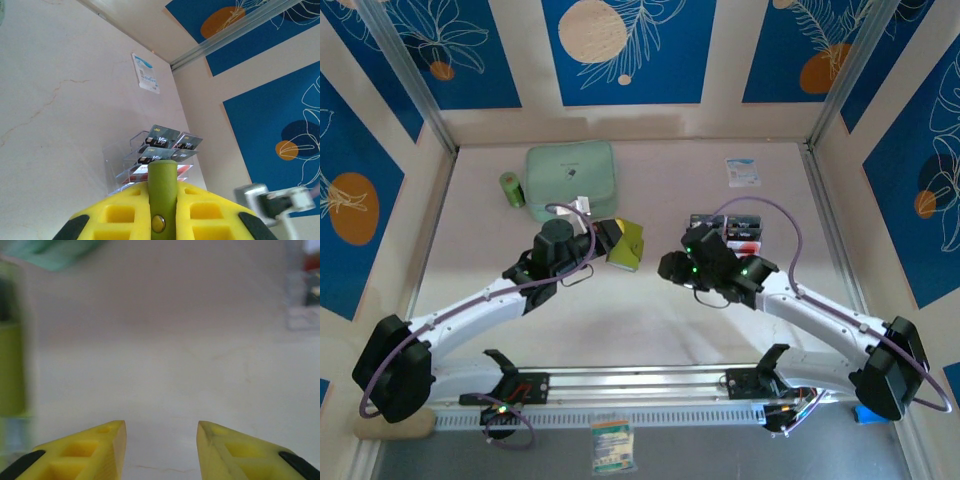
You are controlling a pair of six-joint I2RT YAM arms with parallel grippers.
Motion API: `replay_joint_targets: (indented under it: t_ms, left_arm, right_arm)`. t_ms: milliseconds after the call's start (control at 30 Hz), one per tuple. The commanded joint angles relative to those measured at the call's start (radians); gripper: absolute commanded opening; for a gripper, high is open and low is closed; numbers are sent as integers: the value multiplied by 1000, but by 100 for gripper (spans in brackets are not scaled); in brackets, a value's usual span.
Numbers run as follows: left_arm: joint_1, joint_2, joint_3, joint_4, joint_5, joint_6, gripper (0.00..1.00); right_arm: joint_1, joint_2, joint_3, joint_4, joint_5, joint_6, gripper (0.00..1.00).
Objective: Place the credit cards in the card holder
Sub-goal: Open the button on the card holder.
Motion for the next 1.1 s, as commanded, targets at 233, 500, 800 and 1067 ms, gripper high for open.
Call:
replay_joint_targets:
  t_ms: [233,500,800,1067]
  left_arm:
    - [0,15,24,26,3,14,0]
    - [-2,9,20,28,0,16,0]
    - [-1,8,18,31,-3,18,0]
    - [-2,8,21,28,-6,18,0]
  right_arm:
    - [38,178,258,40,-64,-87,44]
    - [55,282,293,20,-40,-81,42]
    - [53,290,210,36,-24,-41,33]
    - [50,311,191,43,-31,-31,26]
